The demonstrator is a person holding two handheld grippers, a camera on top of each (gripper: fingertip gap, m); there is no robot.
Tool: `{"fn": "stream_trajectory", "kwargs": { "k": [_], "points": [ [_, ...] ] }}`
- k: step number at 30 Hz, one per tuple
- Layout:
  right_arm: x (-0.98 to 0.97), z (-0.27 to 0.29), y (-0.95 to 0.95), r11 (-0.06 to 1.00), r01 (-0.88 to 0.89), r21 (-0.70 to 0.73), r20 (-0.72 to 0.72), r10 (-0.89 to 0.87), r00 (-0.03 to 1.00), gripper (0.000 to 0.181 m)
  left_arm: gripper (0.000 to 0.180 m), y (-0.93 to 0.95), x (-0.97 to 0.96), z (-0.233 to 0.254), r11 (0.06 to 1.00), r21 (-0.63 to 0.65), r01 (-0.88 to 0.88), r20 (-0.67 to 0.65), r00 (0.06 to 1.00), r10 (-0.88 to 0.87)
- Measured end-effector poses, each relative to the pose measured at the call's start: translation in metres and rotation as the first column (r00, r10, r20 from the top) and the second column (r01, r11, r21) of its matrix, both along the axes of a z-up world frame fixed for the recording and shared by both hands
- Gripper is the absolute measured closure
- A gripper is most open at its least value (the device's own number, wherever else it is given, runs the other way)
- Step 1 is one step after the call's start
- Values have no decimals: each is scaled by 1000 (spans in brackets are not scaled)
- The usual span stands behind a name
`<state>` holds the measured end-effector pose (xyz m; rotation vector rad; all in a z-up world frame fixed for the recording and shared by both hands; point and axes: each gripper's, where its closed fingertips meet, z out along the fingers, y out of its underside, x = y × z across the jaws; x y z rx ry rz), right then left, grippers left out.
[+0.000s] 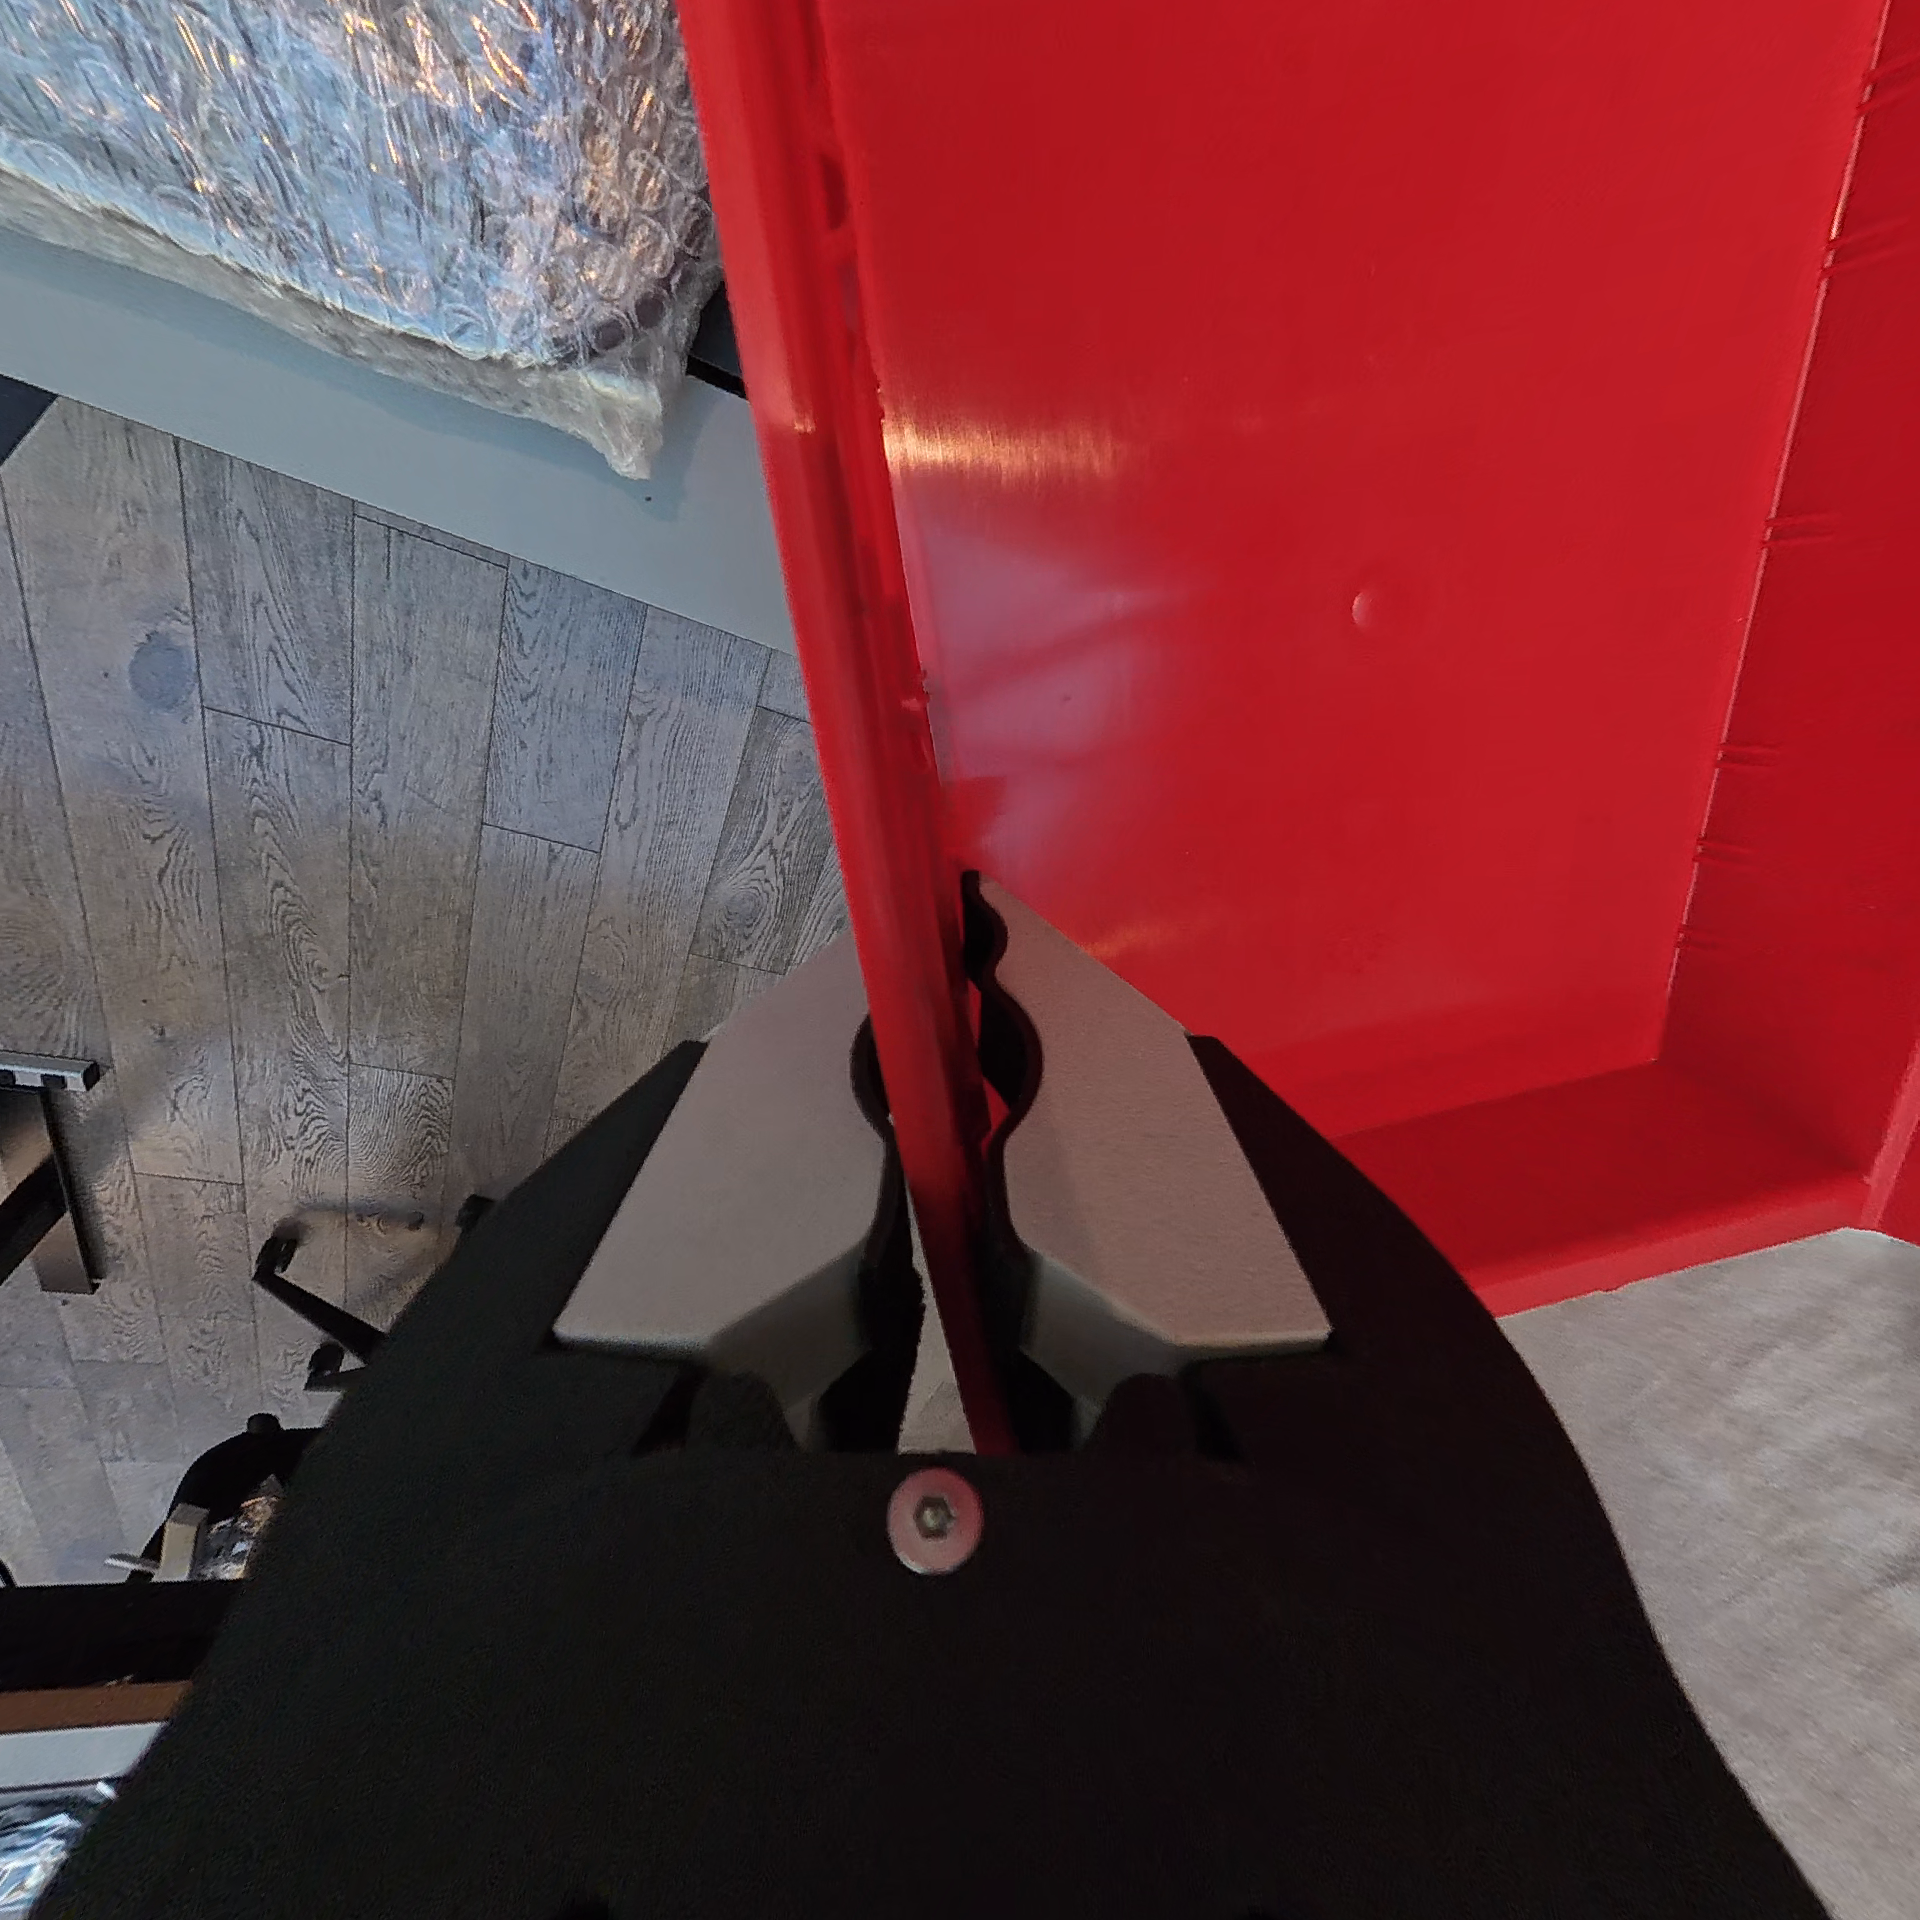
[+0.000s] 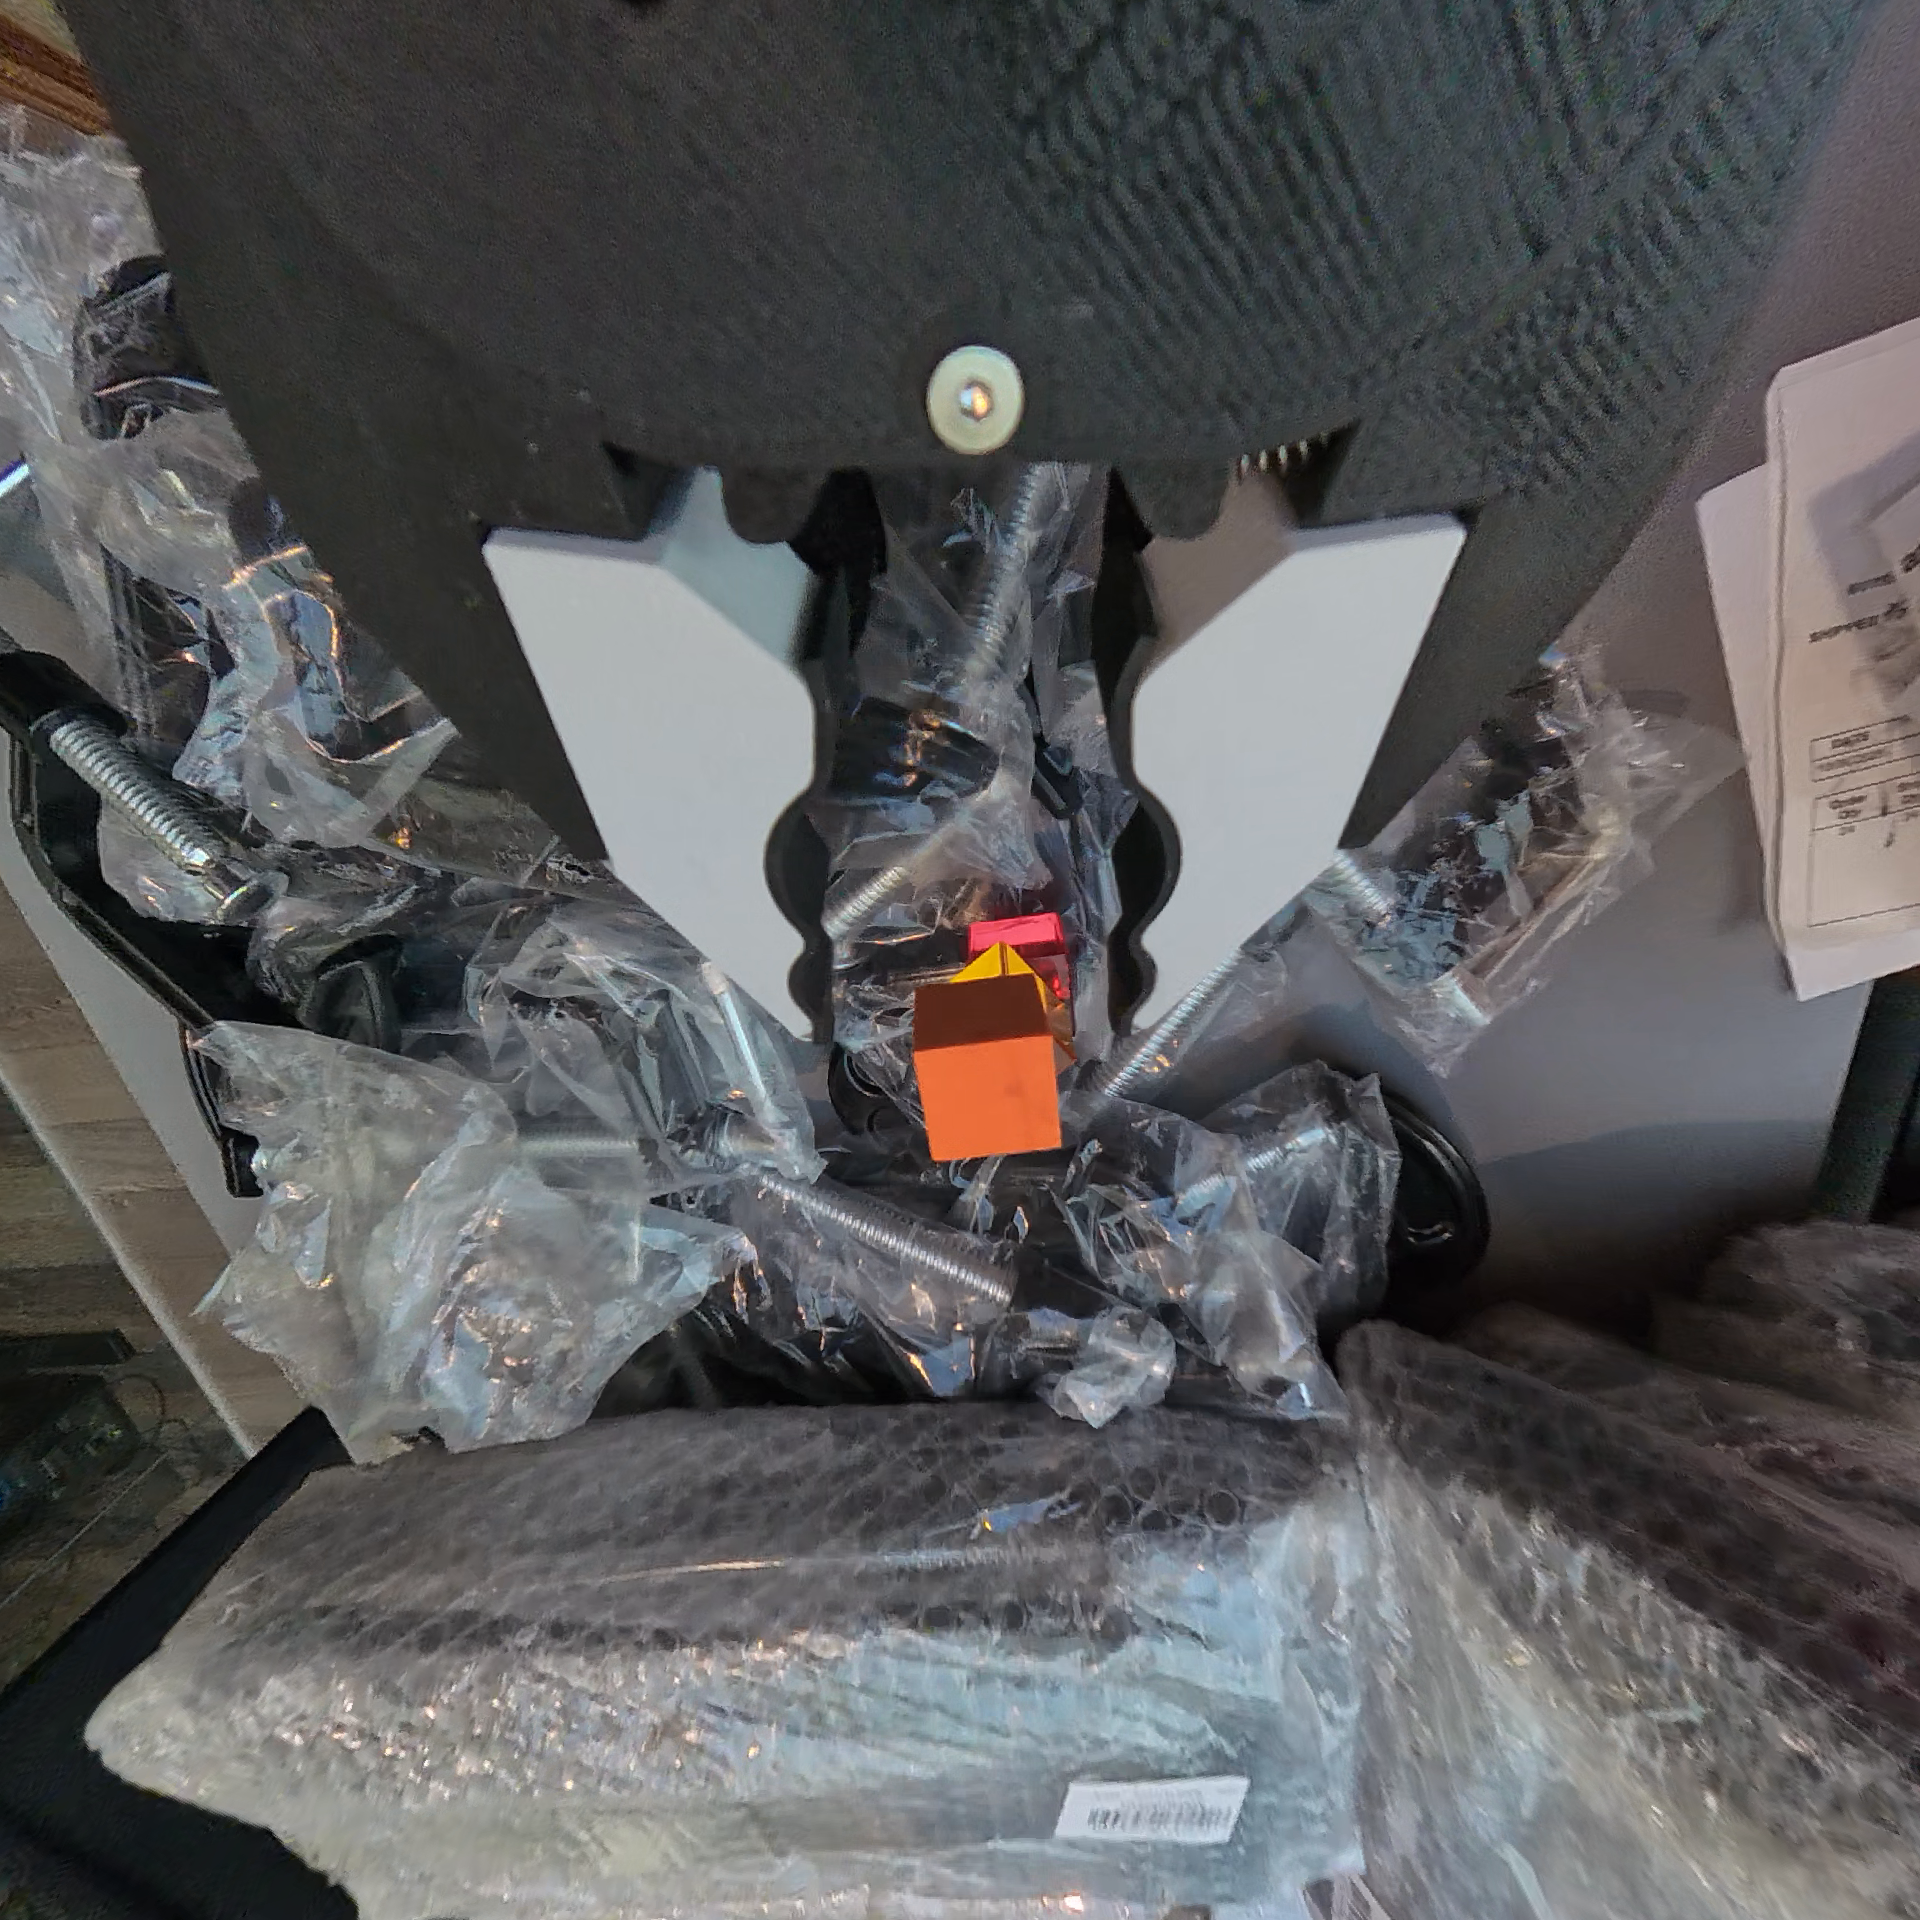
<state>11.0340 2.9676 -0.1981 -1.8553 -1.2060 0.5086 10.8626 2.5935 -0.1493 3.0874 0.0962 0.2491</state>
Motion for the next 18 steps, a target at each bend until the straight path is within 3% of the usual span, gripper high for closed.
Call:
{"fn": "stream_trajectory", "kwargs": {
  "k": [1,2,3,7,11,13,15,18],
  "points": [
    [-2,-4,3,1000,8,-4,6,-8,1000,131,178,0,0,-1,1000,-4,0,1,1000,0],
    [-5,-5,3,1000,1,-19,-5,-1,1000,151,178,0,0,-2,1000,-9,-1,5,1000,1],
    [-6,-3,4,1000,4,-24,-20,-5,1000,156,178,0,0,-3,1000,-13,-3,7,1000,3],
    [-4,57,-11,1000,11,-11,-213,-13,977,157,178,2,1,-2,1000,1,-1,-2,1000,1],
    [-32,176,-131,918,-393,-51,-579,294,761,157,178,1,3,-1,1000,1,-1,12,1000,1],
    [-48,187,-183,827,-559,-60,-543,443,713,157,178,3,4,-1,1000,3,-1,12,1000,1],
    [-57,178,-217,731,-674,-108,-480,555,679,125,178,5,4,0,1000,8,1,11,1000,-1],
    [-45,182,-196,762,-646,-53,-470,552,689,130,178,6,3,2,1000,21,-3,12,1000,3]
  ]
}}
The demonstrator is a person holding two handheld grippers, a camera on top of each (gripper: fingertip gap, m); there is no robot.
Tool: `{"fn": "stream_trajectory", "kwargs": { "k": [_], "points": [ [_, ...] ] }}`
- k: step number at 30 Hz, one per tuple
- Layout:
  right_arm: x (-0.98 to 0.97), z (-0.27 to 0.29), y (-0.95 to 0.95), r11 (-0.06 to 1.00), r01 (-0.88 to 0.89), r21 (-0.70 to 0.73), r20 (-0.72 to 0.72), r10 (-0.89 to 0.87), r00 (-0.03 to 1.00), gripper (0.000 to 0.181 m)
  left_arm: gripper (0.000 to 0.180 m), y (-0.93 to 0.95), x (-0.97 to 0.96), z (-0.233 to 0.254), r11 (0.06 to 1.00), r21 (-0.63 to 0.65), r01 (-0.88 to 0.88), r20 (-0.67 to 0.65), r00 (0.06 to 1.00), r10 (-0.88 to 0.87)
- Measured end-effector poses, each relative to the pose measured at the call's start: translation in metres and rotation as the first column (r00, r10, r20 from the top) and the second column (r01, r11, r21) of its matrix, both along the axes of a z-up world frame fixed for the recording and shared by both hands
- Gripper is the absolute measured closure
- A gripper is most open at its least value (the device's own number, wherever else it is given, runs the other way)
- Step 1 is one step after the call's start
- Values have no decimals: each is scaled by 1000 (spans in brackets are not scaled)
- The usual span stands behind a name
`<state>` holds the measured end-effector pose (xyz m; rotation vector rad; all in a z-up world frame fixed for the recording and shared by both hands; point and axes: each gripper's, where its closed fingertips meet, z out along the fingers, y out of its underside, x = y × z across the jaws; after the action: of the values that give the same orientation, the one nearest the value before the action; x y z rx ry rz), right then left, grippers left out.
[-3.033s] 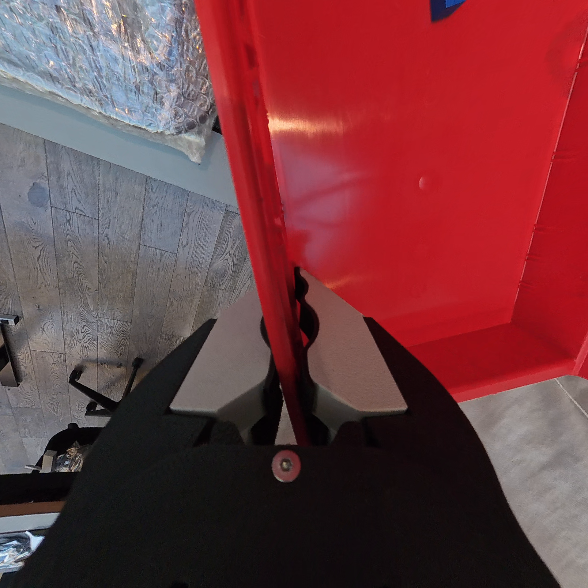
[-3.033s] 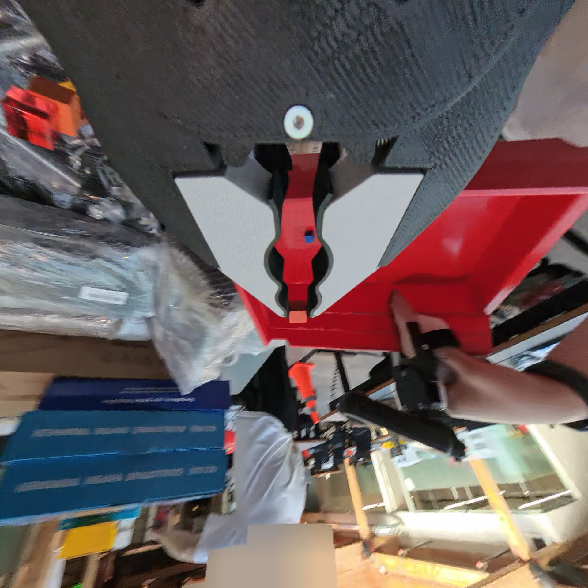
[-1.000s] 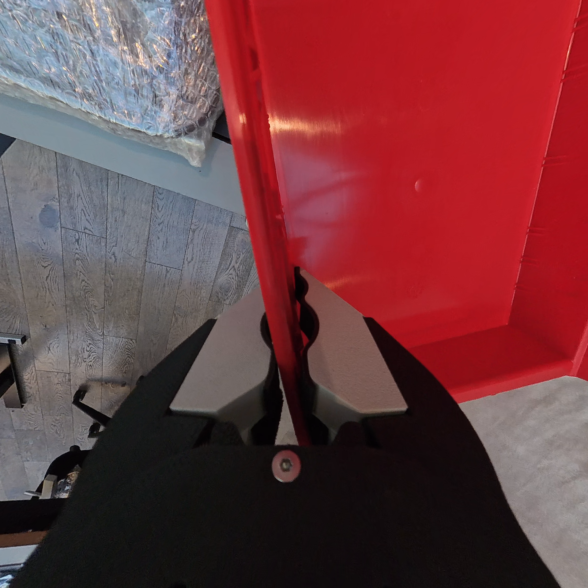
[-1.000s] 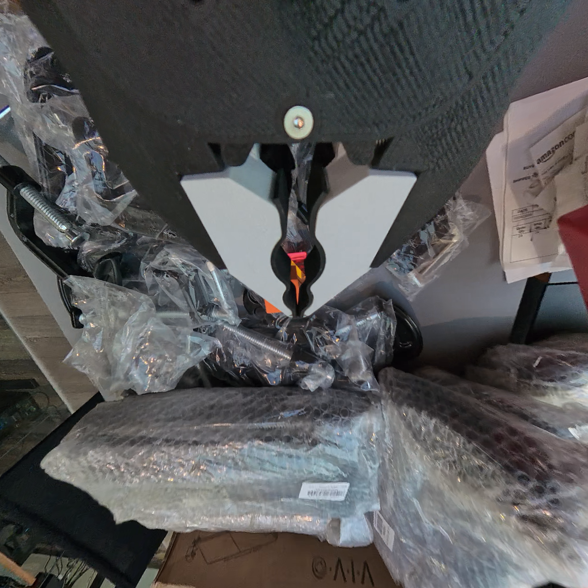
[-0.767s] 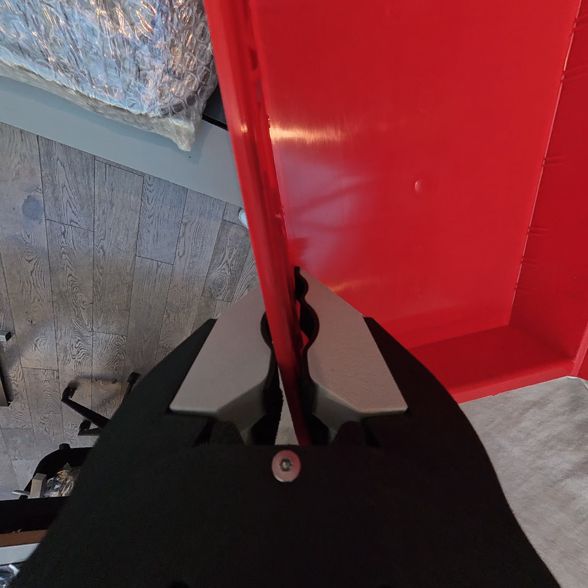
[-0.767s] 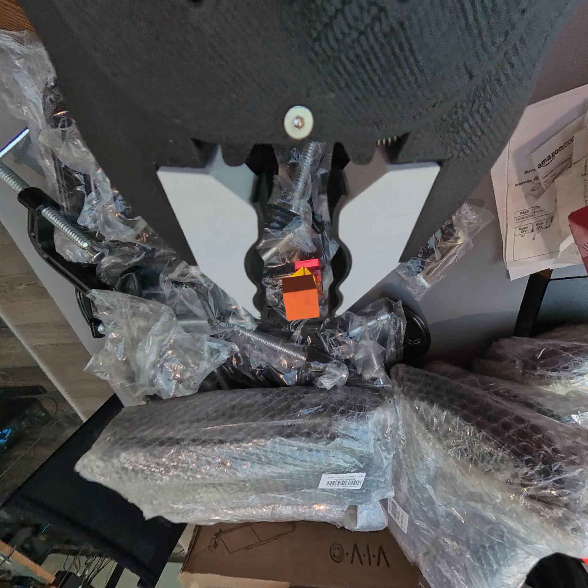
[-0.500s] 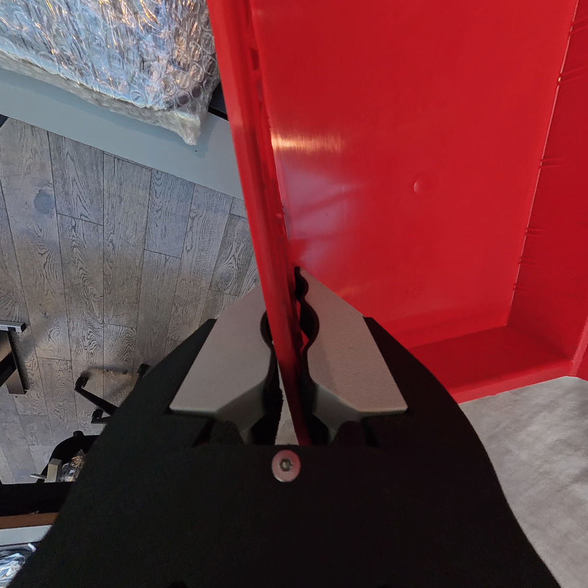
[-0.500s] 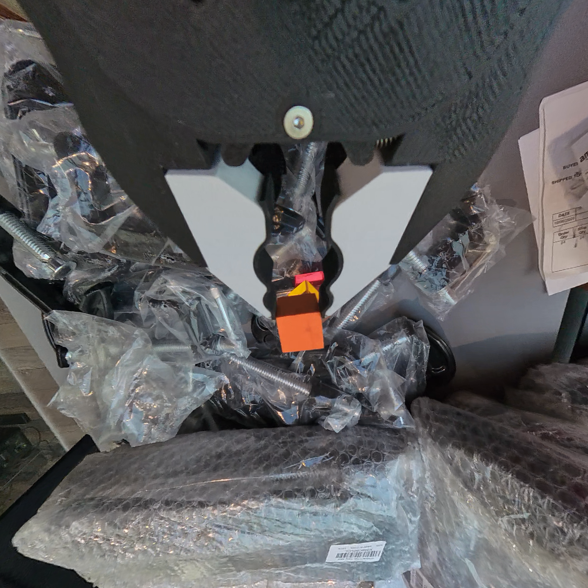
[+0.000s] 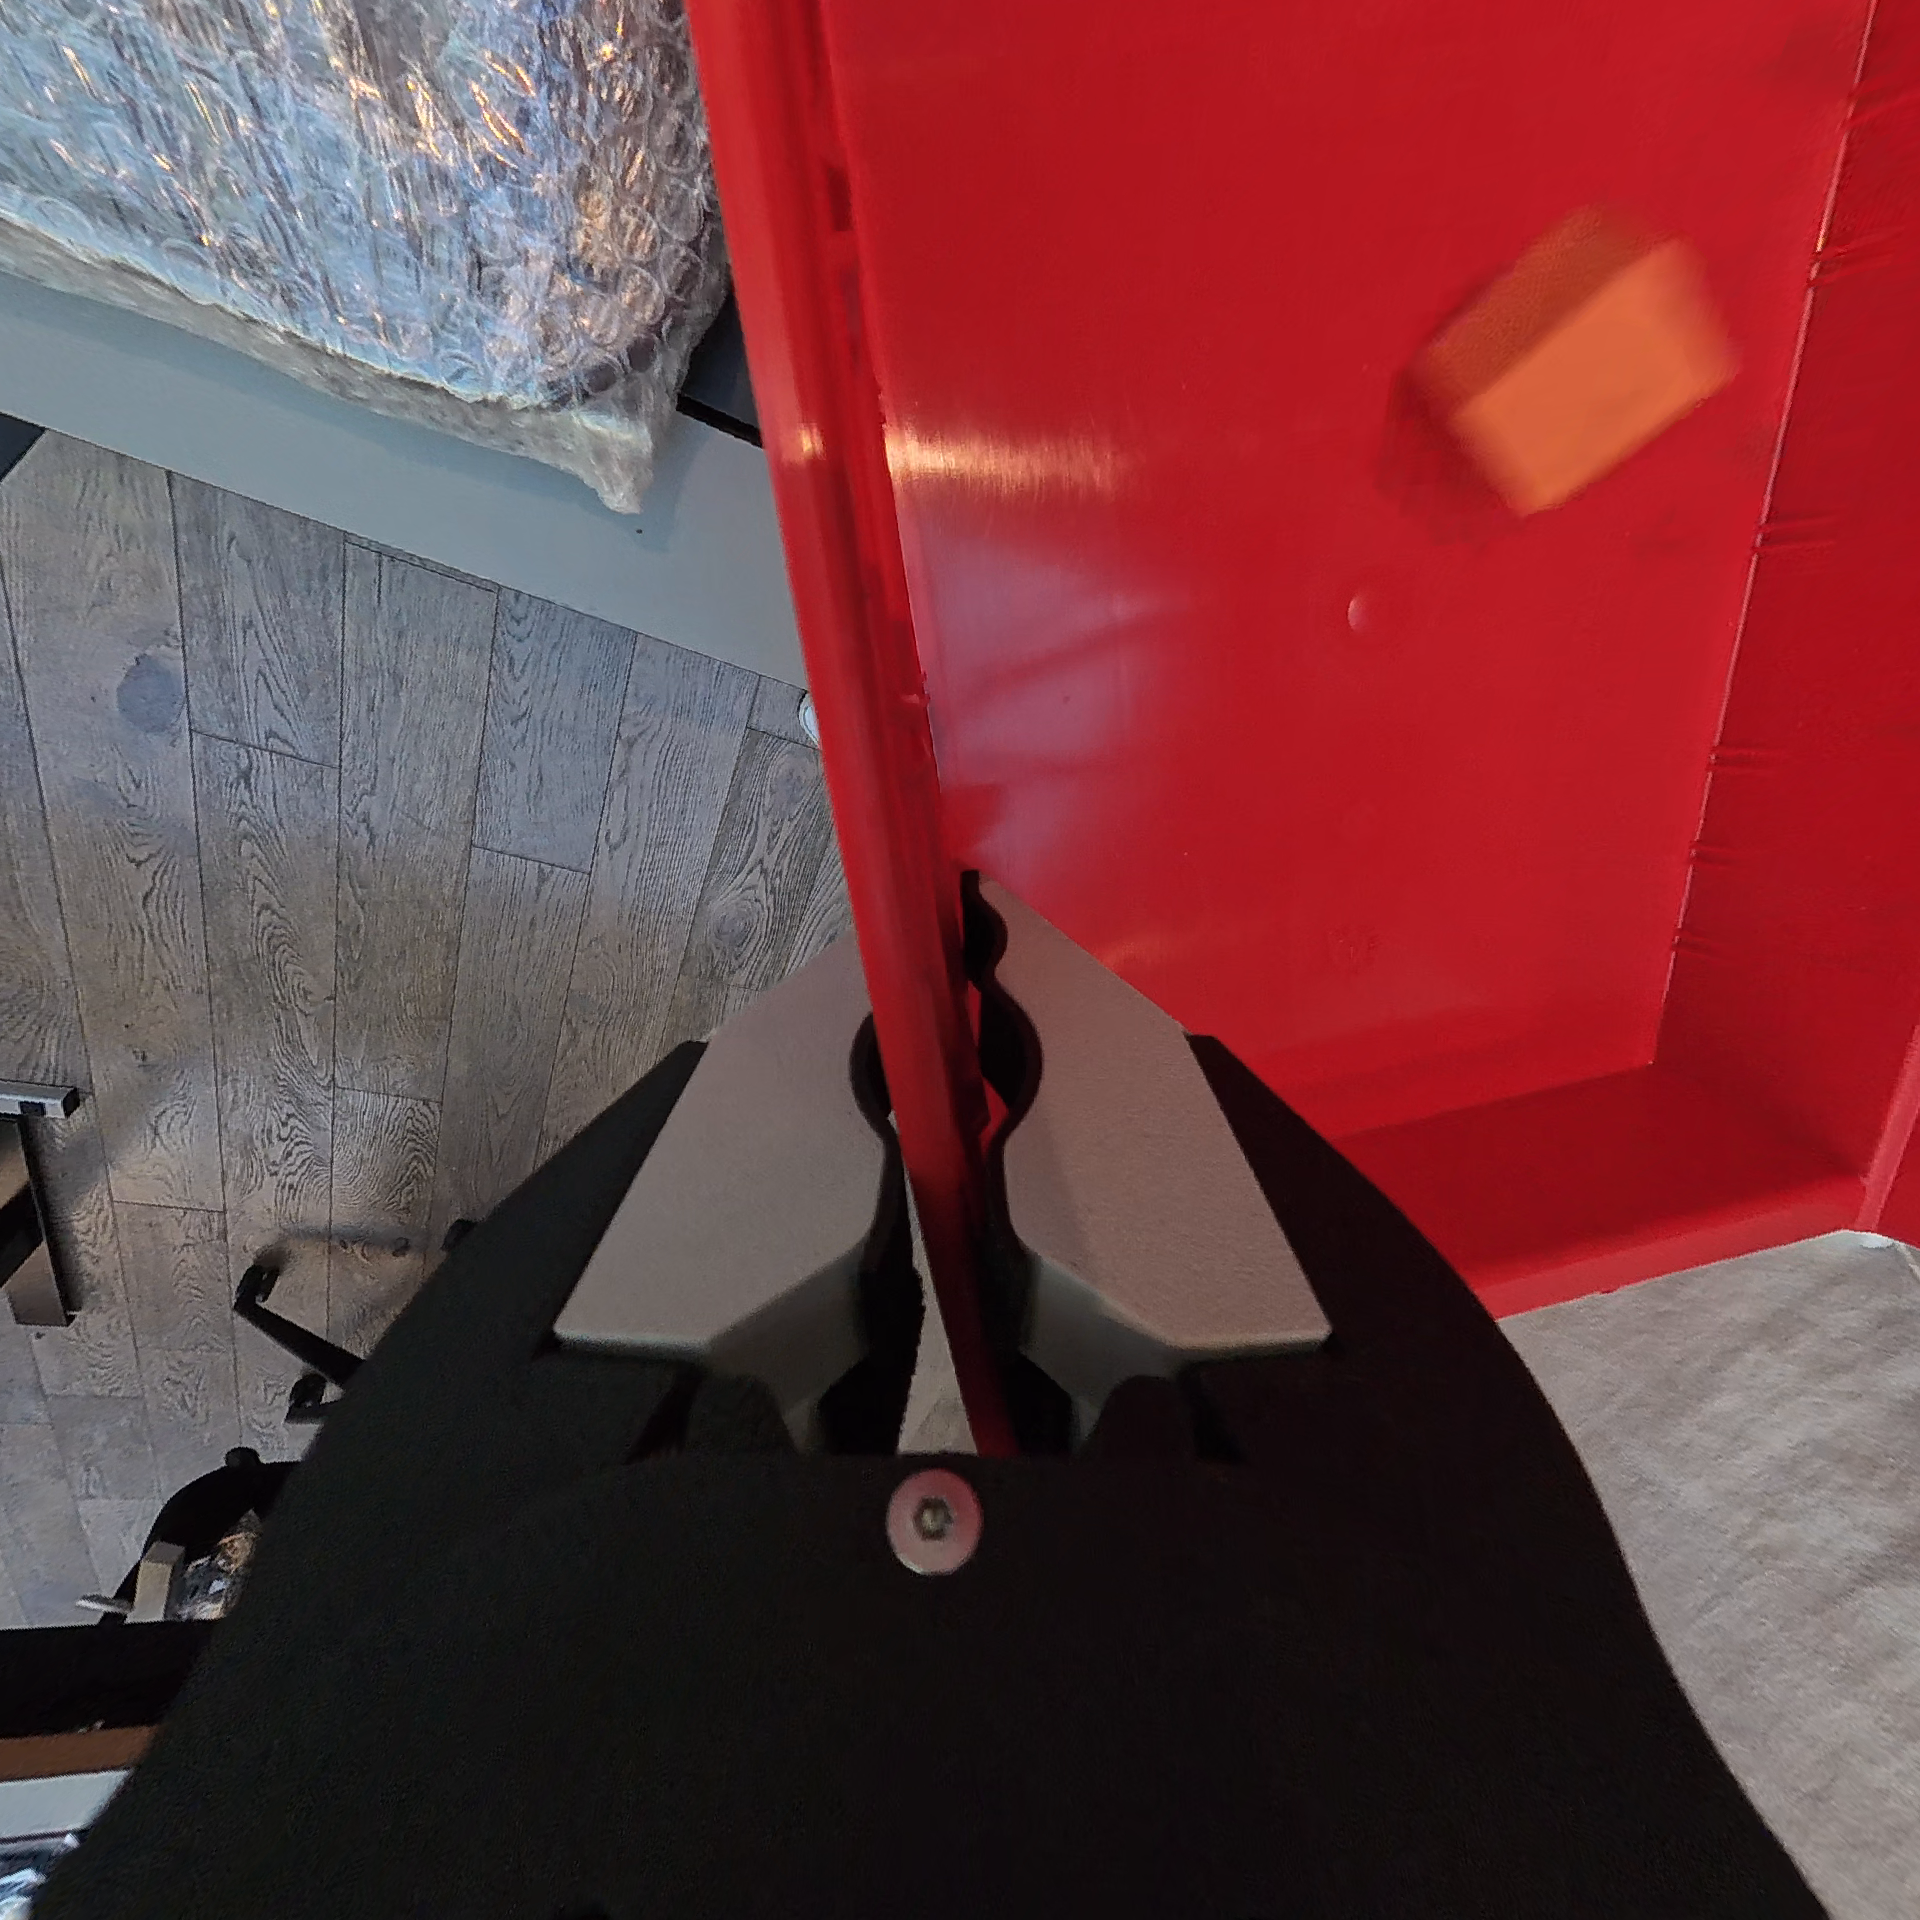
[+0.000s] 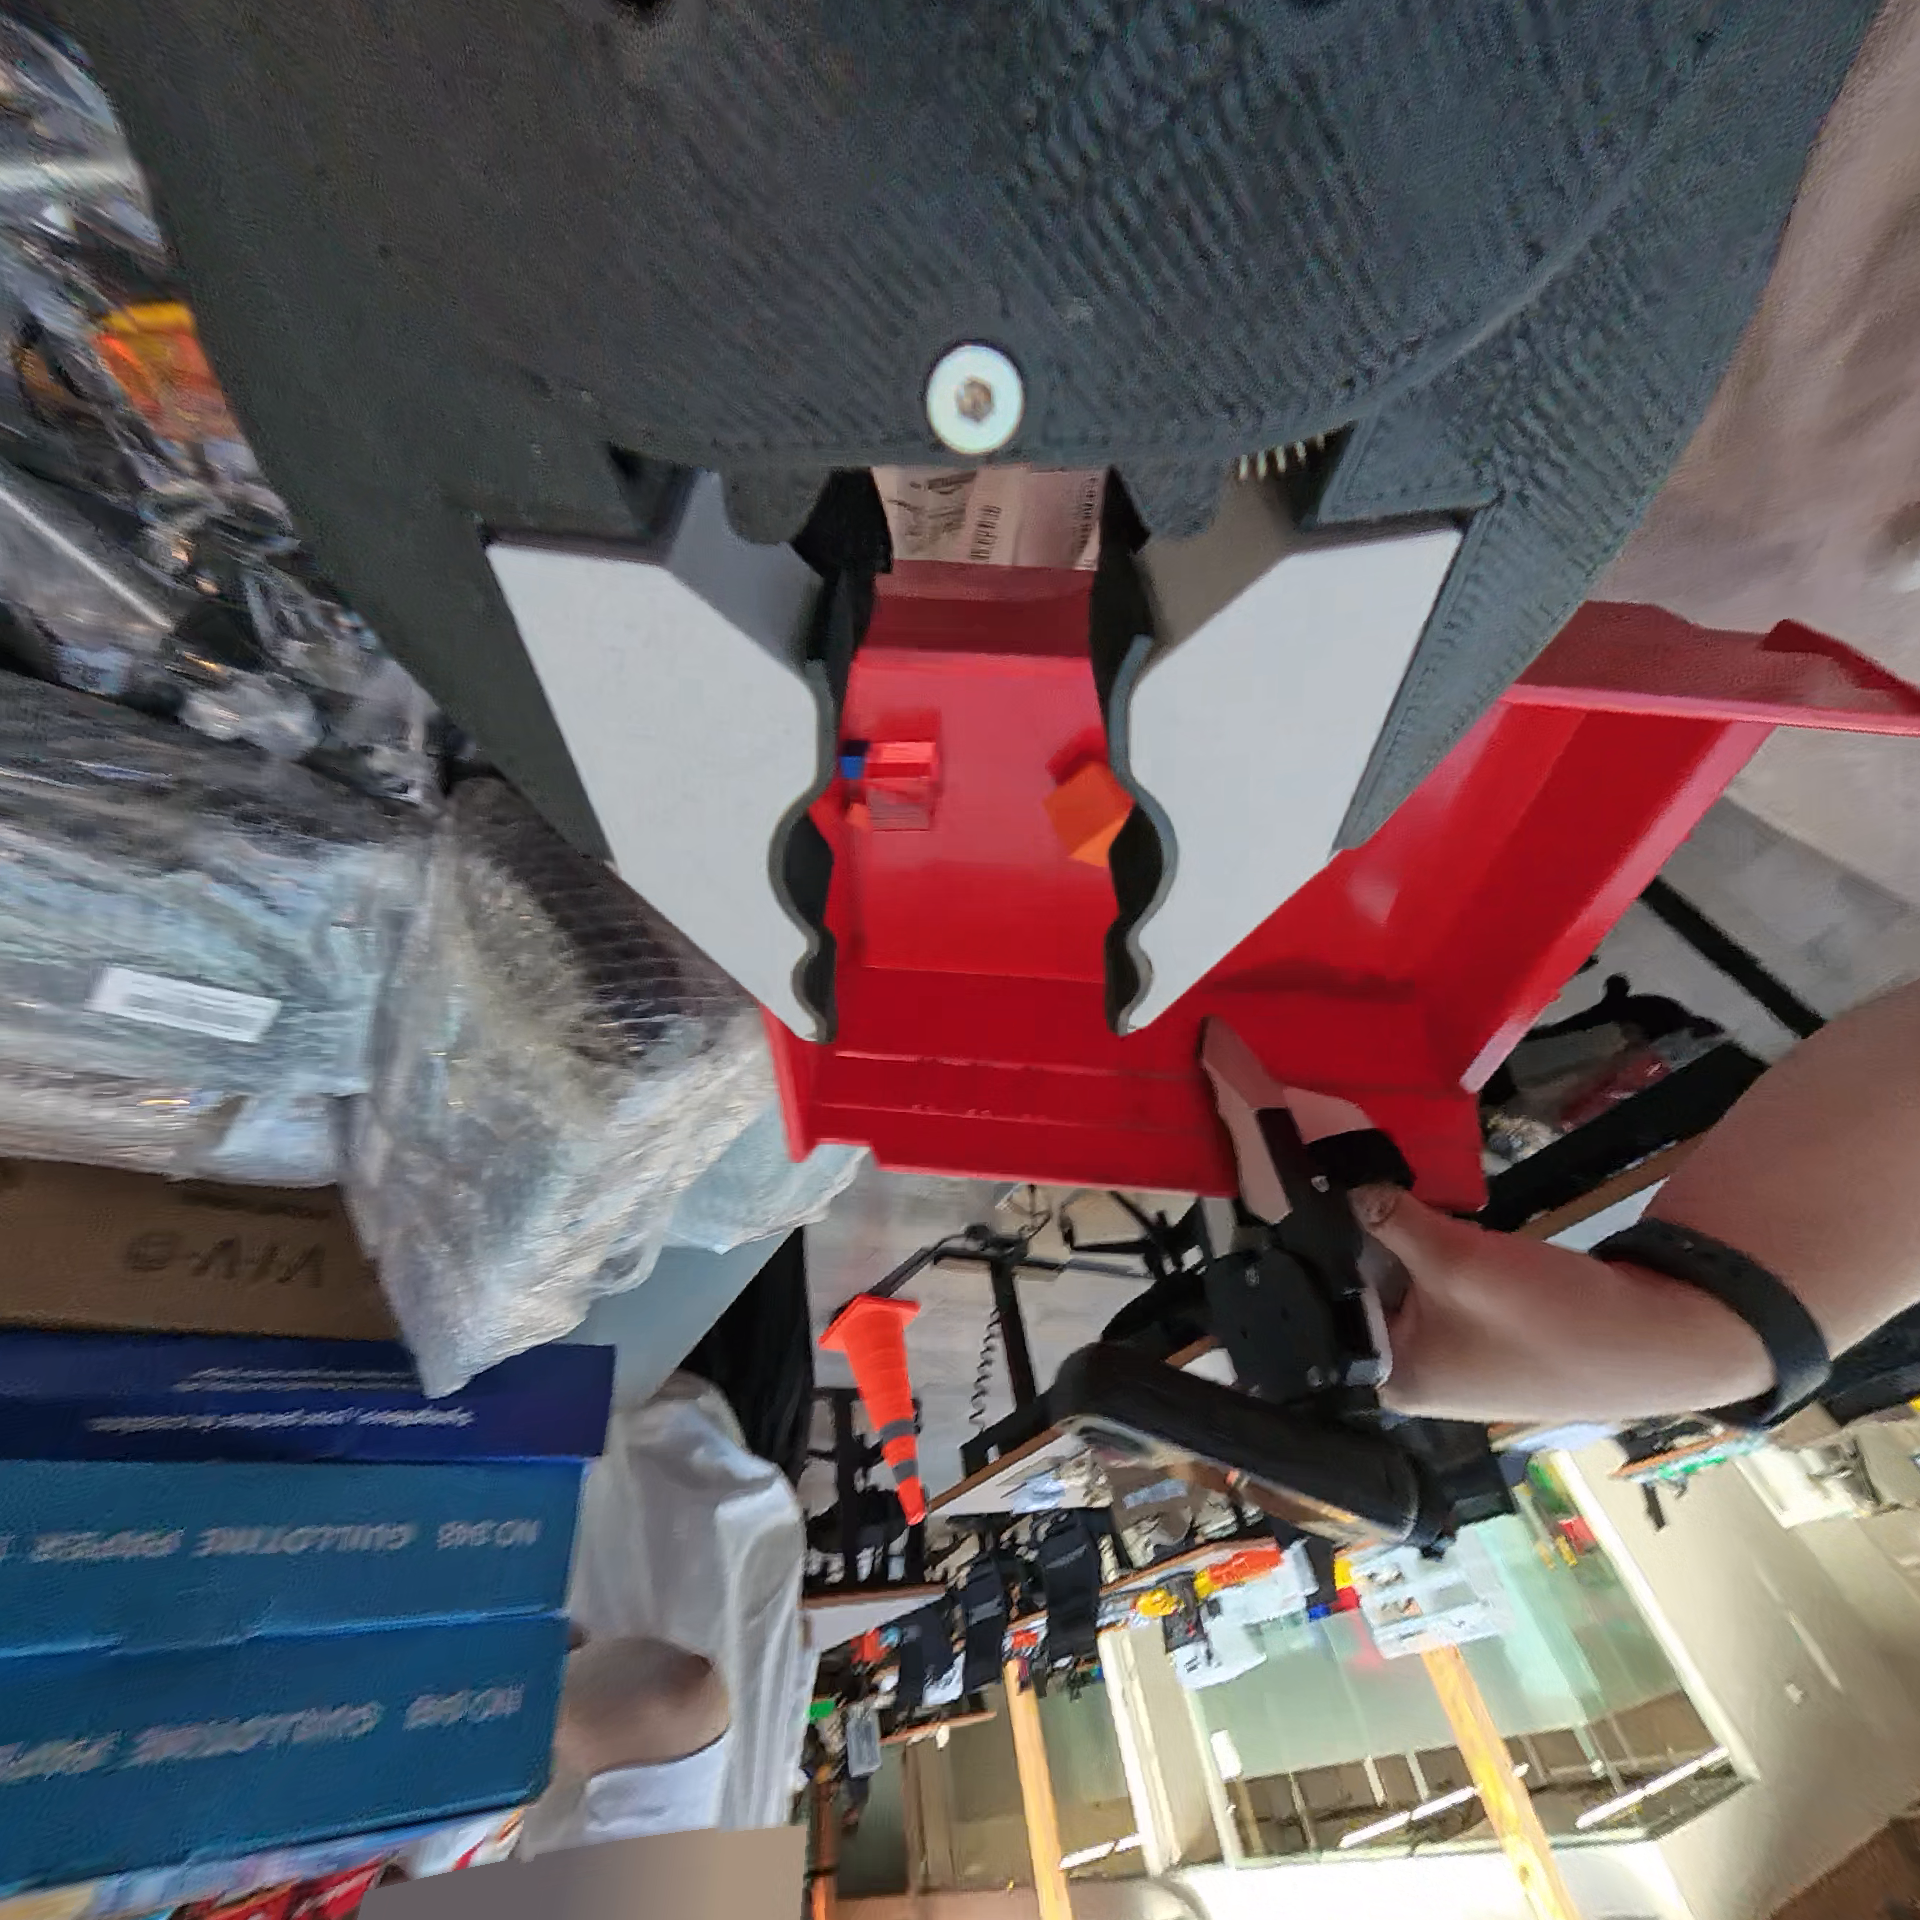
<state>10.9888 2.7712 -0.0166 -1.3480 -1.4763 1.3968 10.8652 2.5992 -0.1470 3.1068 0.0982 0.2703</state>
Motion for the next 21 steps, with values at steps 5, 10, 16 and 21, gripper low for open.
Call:
{"fn": "stream_trajectory", "kwargs": {
  "k": [5,10,16,21],
  "points": [
    [55,-83,168,830,543,127,149,-557,817,143,178,-7,-3,2,1000,9,-30,6,1000,30],
    [41,-167,189,830,502,242,344,-557,756,135,178,-14,-4,2,999,-1,-33,3,999,33],
    [29,-209,193,860,367,356,513,-508,693,155,178,-16,-2,0,1000,-15,-26,-10,1000,26],
    [40,-167,181,848,444,289,417,-528,740,157,178,-16,1,-2,1000,-8,-22,-1,1000,22]
  ]
}}
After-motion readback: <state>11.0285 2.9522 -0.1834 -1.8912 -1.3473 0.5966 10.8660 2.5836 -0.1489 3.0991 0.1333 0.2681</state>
